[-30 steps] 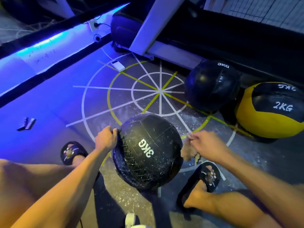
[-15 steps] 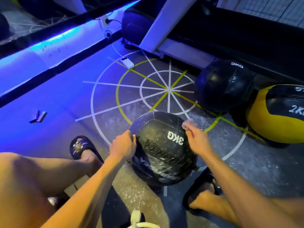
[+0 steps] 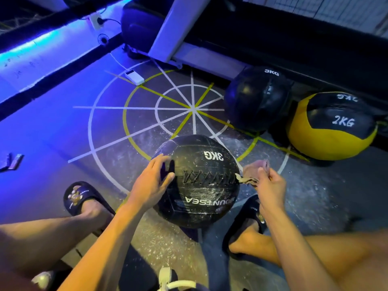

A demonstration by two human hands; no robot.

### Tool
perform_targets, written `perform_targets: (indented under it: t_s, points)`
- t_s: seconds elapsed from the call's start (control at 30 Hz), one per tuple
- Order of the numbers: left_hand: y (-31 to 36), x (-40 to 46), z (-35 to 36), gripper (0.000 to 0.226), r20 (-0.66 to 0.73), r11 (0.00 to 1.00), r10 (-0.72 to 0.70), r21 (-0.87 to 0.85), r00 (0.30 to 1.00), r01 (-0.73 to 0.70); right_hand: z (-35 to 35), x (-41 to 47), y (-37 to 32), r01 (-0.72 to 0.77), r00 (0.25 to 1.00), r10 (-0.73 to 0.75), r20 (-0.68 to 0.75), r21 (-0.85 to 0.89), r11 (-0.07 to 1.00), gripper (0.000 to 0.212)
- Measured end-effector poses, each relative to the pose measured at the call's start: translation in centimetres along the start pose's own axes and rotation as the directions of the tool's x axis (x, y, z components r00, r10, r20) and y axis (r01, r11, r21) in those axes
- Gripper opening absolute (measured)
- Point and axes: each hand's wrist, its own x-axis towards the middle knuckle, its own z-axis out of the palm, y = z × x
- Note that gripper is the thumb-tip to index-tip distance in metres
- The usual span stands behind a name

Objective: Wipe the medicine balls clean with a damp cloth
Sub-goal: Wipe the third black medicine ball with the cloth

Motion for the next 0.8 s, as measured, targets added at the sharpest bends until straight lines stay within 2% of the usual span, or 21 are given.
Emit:
perform_targets:
  t_s: [0.03, 0.1, 0.23, 0.47, 0.63, 0.73, 0.8]
  points:
    - [-0.1, 0.1, 0.0, 0.048, 0.05, 0.999, 0.022, 0.033, 0.999, -0.024, -0.3, -0.4, 0.6, -0.013, 1.0, 0.013, -0.009, -0.003, 1.0, 0.019]
    - [-0.1, 0.3, 0.1, 0.062, 0.104, 0.992, -0.028, 0.129, 0.994, 0.014, -0.8, -1.3, 1.8, -0.027, 1.0, 0.027, -0.011, -0.018, 0.999, 0.018]
    - [-0.3, 0.4, -0.1, 0.061, 0.072, 0.976, -0.138, 0.181, 0.988, 0.123, -0.8, -2.4, 2.8, -0.025, 1.0, 0.025, -0.018, -0.033, 0.999, 0.017]
    - [-0.1, 3.6, -1.4, 0.062, 0.104, 0.955, -0.203, 0.239, 0.974, 0.173, 0.8, -2.1, 2.0, -0.012, 1.0, 0.012, -0.003, -0.009, 1.0, 0.017]
    - [0.4, 4.2, -1.5, 0.064, 0.093, 0.944, -0.234, 0.26, 0.968, 0.203, 3.6, -1.9, 1.3, 0.037, 0.999, -0.034, 0.033, -0.11, 0.993, 0.021]
    - [0.9, 4.1, -1.1, 0.065, 0.066, 0.937, -0.235, 0.279, 0.97, 0.208, 6.2, -3.6, 0.5, 0.179, 0.983, -0.171, 0.059, -0.166, 0.97, 0.017]
    - [1.3, 4.0, -0.8, 0.064, 0.055, 0.933, -0.244, 0.286, 0.968, 0.218, 8.5, -5.4, 0.2, 0.4, 0.916, -0.383, 0.12, -0.224, 0.889, 0.017]
